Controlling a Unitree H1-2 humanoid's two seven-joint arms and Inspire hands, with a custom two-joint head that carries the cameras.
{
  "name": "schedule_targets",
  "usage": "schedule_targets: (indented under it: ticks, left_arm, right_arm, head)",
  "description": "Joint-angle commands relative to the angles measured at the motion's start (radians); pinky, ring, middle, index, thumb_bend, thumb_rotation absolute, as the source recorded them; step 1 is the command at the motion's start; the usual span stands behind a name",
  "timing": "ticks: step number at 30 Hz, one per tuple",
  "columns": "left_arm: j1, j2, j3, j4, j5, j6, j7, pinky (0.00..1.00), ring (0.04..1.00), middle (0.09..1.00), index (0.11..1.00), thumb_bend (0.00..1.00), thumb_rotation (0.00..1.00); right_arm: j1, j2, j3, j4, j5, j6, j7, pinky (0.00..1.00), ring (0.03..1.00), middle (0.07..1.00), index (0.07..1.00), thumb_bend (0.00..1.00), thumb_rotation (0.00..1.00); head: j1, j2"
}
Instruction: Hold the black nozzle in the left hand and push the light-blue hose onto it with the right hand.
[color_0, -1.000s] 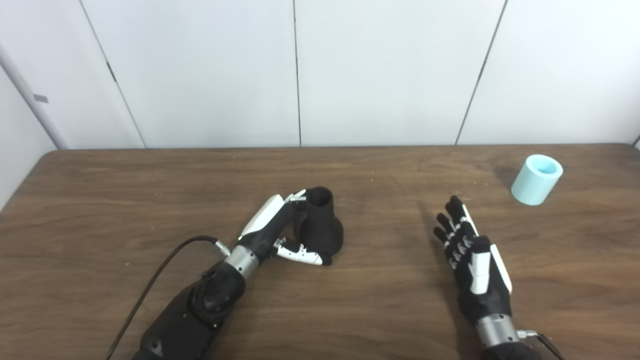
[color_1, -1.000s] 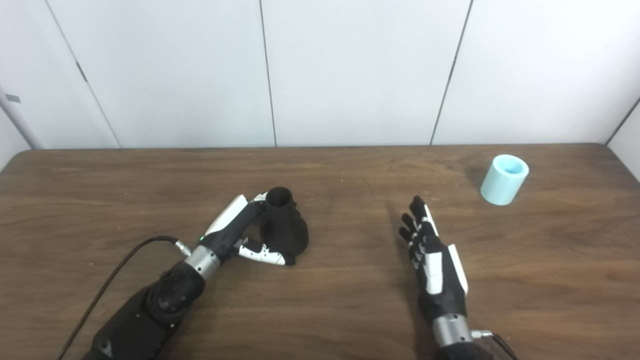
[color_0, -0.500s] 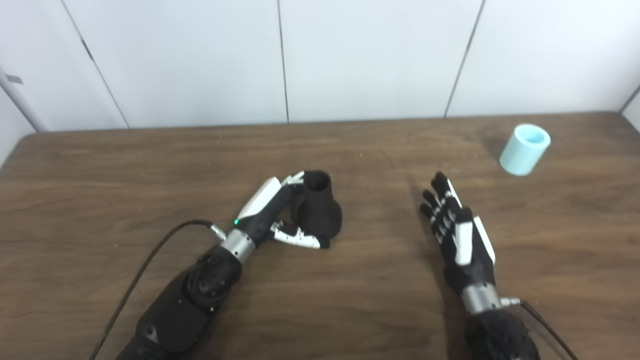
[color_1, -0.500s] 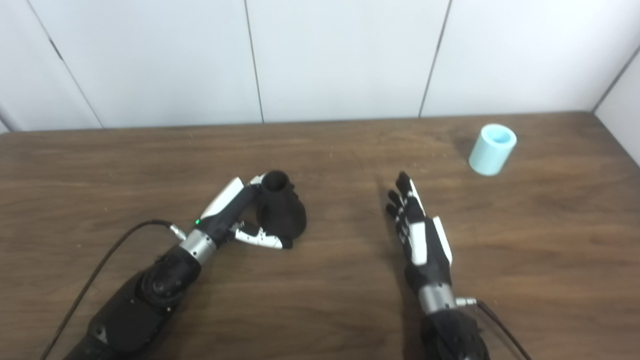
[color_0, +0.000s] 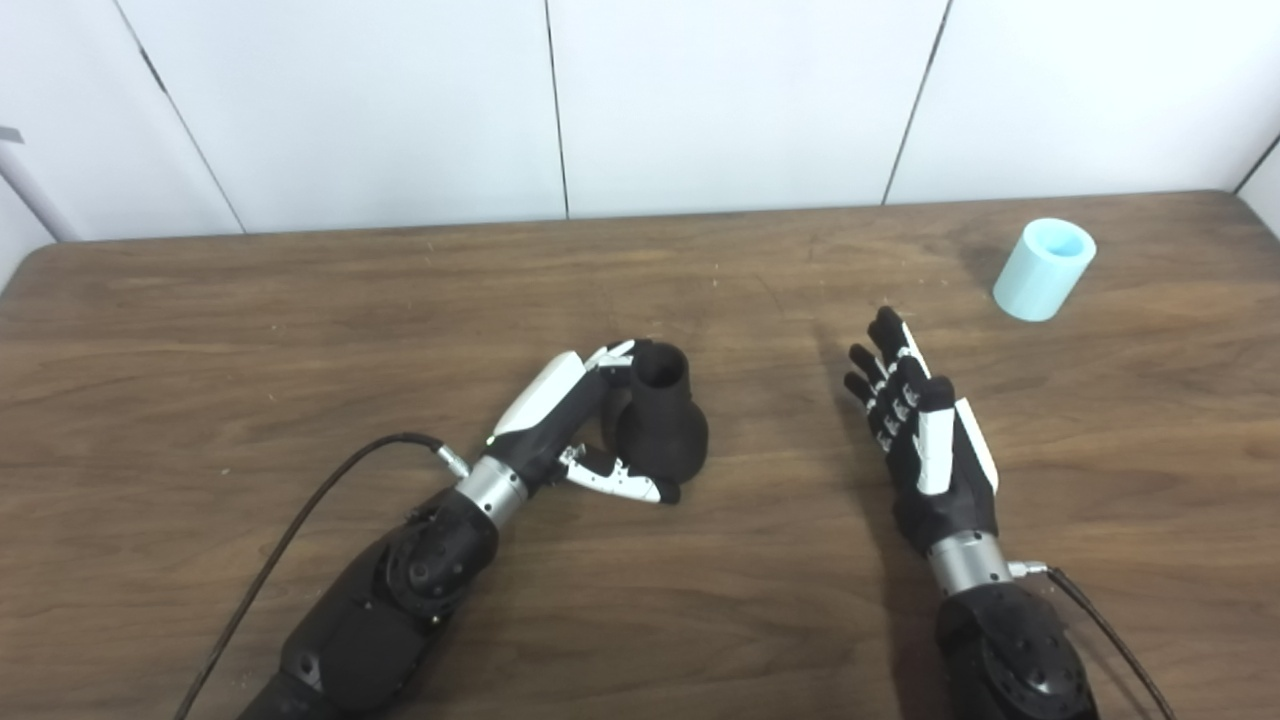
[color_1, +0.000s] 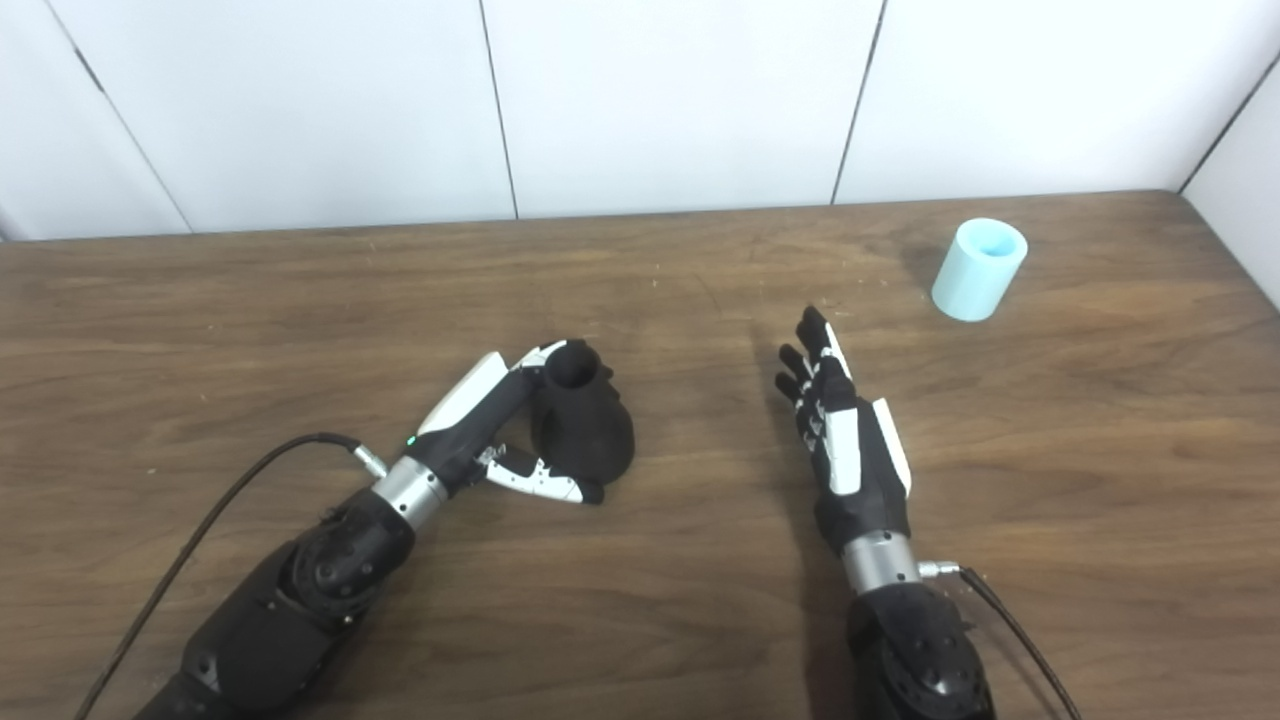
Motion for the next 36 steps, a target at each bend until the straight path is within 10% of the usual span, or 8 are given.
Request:
schedule_targets:
  ticks: [1,16,36]
  left_arm:
    - [0.144,-0.062,-0.131,0.082,0.036,0.059,-0.172,1.00,0.964,0.795,0.480,0.52,0.06]
    - [0.136,-0.183,-0.131,0.225,0.130,0.031,-0.104,1.00,0.963,0.788,0.479,0.52,0.06]
    - [0.159,-0.134,-0.080,0.256,0.141,-0.065,-0.119,1.00,0.960,0.784,0.479,0.52,0.06]
  right_arm:
    - [-0.029,-0.012,-0.009,-0.046,0.022,-0.024,0.009,0.94,0.969,1.000,1.000,0.71,1.00]
    - [-0.021,-0.105,-0.080,0.085,0.138,-0.122,0.082,0.93,0.954,1.000,1.000,0.72,1.00]
    - [-0.010,-0.033,-0.030,0.108,0.060,-0.183,0.057,0.92,0.954,1.000,1.000,0.72,1.00]
  head:
    - [0.016,-0.008]
    - [0.224,-0.106]
    - [0.038,-0.152]
